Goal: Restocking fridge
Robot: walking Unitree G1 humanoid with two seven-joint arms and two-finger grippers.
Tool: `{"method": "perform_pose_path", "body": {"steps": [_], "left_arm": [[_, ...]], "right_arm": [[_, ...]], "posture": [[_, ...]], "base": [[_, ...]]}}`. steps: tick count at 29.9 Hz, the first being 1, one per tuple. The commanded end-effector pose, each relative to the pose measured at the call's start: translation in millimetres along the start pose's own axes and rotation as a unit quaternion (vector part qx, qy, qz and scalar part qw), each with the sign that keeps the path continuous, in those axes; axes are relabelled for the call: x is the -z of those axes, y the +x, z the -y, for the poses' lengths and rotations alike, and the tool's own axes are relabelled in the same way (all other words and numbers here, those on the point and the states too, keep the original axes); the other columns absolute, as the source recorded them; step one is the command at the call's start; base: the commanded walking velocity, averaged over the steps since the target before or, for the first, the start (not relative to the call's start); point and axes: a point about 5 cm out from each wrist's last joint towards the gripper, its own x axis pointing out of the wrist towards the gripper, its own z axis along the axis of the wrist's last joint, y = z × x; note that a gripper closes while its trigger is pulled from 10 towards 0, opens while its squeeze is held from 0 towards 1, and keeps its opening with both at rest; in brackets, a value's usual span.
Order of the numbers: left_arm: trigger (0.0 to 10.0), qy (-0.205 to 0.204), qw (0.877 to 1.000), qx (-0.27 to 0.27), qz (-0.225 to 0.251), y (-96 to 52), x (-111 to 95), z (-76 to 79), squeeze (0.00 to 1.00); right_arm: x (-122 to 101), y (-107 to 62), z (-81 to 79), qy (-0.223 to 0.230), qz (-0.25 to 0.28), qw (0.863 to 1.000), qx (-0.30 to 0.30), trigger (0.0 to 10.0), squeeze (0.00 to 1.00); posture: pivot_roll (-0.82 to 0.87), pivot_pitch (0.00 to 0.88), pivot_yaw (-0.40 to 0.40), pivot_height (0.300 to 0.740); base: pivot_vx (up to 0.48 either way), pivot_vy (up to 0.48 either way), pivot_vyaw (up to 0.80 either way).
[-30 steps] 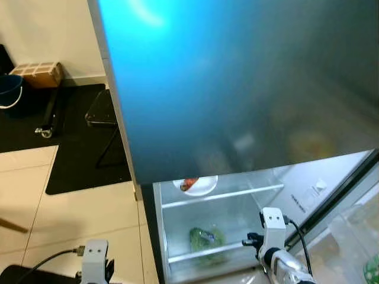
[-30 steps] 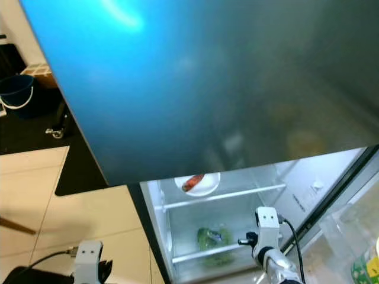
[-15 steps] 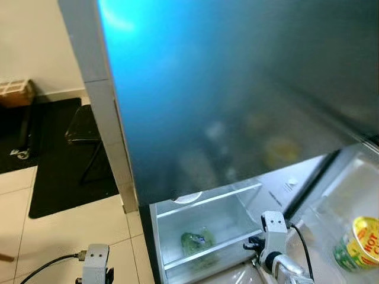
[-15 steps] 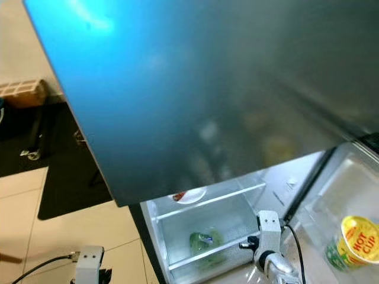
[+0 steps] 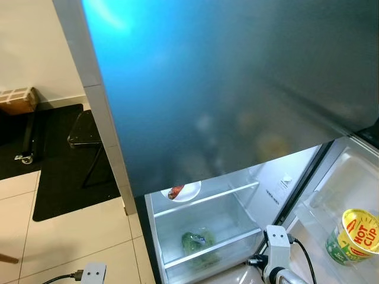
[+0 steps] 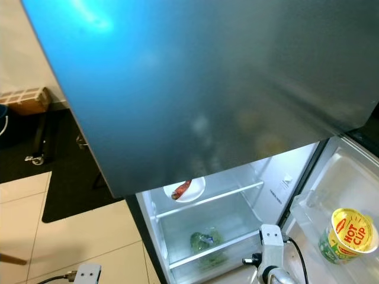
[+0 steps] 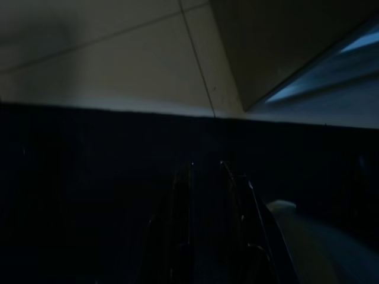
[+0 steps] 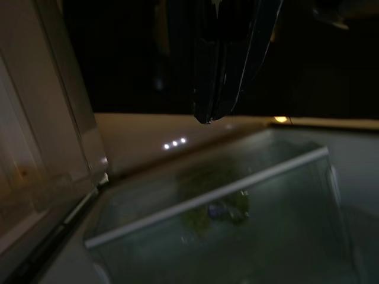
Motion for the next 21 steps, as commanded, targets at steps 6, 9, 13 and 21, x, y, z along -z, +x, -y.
{"method": "perform_pose_path", "body": {"steps": [6,9,13,21], "left_arm": [[10.0,-0.008,0.999,-0.005,-0.032,-0.4,8.9,3.7,0.0],[10.0,-0.009,0.999,-0.006,-0.035,0.1,8.3,3.5,0.0],[10.0,-0.01,0.999,-0.007,-0.038,0.3,8.7,4.3,0.0],[10.0,0.006,0.998,-0.007,-0.061,-1.5,16.8,6.4,0.0]], "right_arm": [[26.5,-5.6,1.8,-0.005,-0.056,0.998,0.02,10.0,0.0],[36.4,-8.4,2.8,-0.011,-0.077,0.997,0.028,10.0,0.0],[49.1,-12.8,4.6,-0.019,-0.101,0.994,0.034,10.0,0.0],[56.7,-15.8,6.5,-0.032,-0.119,0.992,0.039,10.0,0.0]], "posture": [[-0.02,0.0,-0.024,0.74],[-0.02,0.0,-0.024,0.74],[-0.01,0.0,-0.033,0.74],[-0.01,0.0,-0.036,0.74]], "base": [[0.0,0.0,0.0],[0.0,0.0,0.0],[0.0,0.0,0.0],[-0.16,0.0,0.0]]}}
